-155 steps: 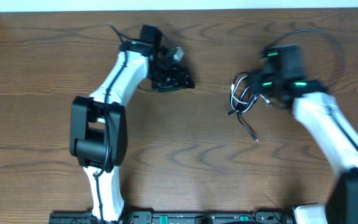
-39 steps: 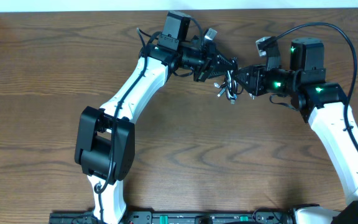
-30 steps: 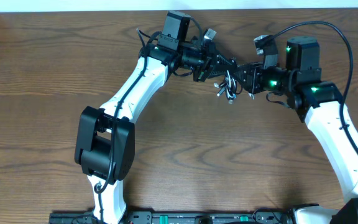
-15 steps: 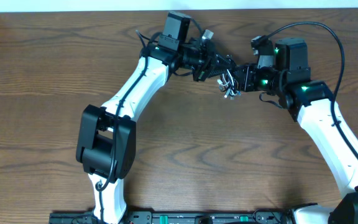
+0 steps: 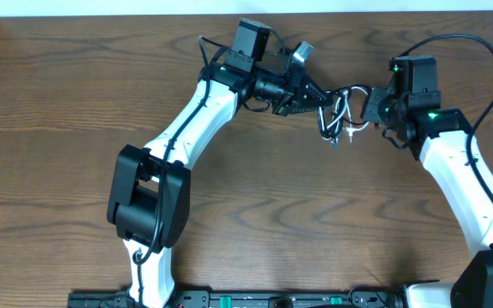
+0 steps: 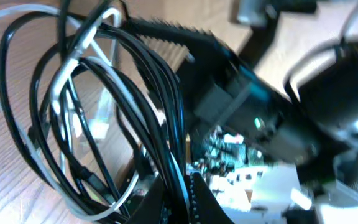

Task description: Untangle cables

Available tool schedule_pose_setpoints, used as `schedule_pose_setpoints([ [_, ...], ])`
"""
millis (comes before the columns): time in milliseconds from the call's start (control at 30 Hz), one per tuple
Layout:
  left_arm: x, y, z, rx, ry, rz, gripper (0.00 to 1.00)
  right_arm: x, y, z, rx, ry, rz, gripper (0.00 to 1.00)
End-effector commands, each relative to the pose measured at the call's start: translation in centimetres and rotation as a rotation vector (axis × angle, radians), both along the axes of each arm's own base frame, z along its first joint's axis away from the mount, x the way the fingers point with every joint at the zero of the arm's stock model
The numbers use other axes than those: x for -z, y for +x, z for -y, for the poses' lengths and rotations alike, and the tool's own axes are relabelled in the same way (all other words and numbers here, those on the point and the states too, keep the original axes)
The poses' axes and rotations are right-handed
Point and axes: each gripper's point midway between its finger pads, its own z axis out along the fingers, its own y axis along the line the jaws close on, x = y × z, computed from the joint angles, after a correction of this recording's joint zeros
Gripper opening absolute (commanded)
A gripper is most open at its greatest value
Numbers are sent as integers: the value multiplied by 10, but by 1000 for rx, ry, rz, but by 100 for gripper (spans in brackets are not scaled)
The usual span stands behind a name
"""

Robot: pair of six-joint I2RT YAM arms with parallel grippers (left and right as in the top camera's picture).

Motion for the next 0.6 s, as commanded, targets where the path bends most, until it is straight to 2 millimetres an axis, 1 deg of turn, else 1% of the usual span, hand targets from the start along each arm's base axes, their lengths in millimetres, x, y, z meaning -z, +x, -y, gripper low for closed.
schedule_pose_setpoints([
  [0, -27, -18, -8, 120, -151, 177, 7, 3, 2, 28, 63, -72, 0, 1],
  [67, -23, -19, -12, 127, -159, 227, 7, 4, 0, 39, 113, -64, -9, 1],
  [167, -17, -18, -20, 119, -150, 264, 7, 12, -15, 78, 313, -78, -67, 1],
  [200, -16, -15, -25, 107, -145, 254, 7, 15, -23, 99, 383, -88, -89, 1],
  [233, -16, -13, -27, 99, -144, 252, 8, 16, -25, 106, 401, -80, -96, 1],
  [300, -16, -9, -31, 89, -142, 254, 7, 17, -26, 112, 405, -22, -103, 1],
  [333, -16, -8, -33, 85, -142, 254, 7, 18, -25, 110, 383, 18, -105, 1],
  [367, -16, -7, -34, 82, -141, 254, 8, 18, -21, 101, 326, 70, -101, 3],
  [433, -16, -7, -34, 82, -141, 254, 7, 14, -16, 82, 202, 145, -85, 10],
  [467, -16, -7, -33, 82, -141, 254, 8, 10, -12, 68, 114, 181, -67, 15],
  [533, -16, -7, -33, 82, -141, 254, 7, 2, -9, 44, -48, 239, -32, 32],
  [567, -16, -7, -33, 82, -141, 254, 7, -2, -9, 31, -121, 270, -17, 38],
])
